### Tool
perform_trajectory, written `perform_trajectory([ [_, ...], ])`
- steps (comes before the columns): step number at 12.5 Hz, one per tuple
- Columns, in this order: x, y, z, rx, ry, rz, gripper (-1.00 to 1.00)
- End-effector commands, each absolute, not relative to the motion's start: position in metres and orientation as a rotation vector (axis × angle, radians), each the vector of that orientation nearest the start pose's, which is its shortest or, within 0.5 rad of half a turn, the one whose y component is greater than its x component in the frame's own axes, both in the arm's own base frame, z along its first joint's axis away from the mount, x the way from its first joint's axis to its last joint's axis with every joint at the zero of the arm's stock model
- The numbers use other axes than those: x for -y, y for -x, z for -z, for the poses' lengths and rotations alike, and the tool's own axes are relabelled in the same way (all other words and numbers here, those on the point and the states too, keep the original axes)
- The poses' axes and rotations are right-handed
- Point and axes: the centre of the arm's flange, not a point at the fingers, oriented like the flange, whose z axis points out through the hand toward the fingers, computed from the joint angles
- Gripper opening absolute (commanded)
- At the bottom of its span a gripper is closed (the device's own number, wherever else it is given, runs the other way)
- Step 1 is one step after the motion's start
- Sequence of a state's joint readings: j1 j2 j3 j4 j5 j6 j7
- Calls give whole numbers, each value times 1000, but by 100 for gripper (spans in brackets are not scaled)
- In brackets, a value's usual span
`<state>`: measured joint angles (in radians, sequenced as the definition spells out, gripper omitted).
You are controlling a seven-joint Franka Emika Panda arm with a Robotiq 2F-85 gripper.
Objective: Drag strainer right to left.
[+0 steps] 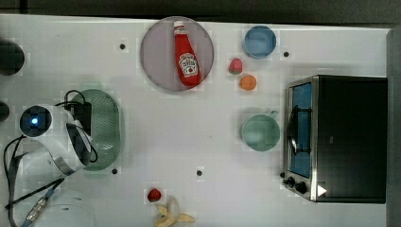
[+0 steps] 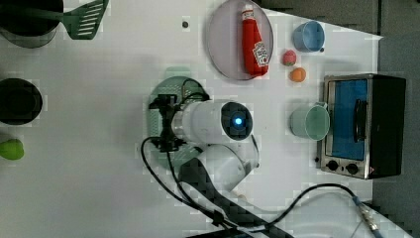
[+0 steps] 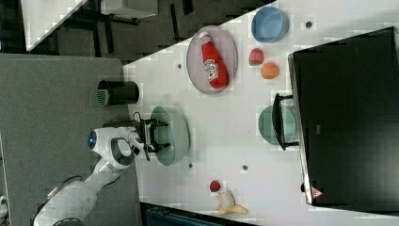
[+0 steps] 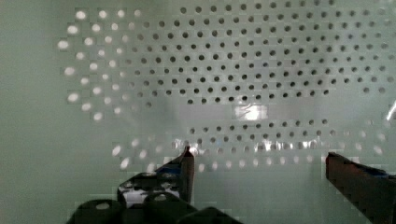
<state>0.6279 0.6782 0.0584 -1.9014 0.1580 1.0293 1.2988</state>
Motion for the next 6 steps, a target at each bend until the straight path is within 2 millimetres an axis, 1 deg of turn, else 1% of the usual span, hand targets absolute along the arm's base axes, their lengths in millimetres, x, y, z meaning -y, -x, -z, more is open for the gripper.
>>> perform_trajectory([
  [1,-411,-478,-141,-2243,2141,-198,100],
  [6,-430,-478,-141,-2230,2124,-215,100],
])
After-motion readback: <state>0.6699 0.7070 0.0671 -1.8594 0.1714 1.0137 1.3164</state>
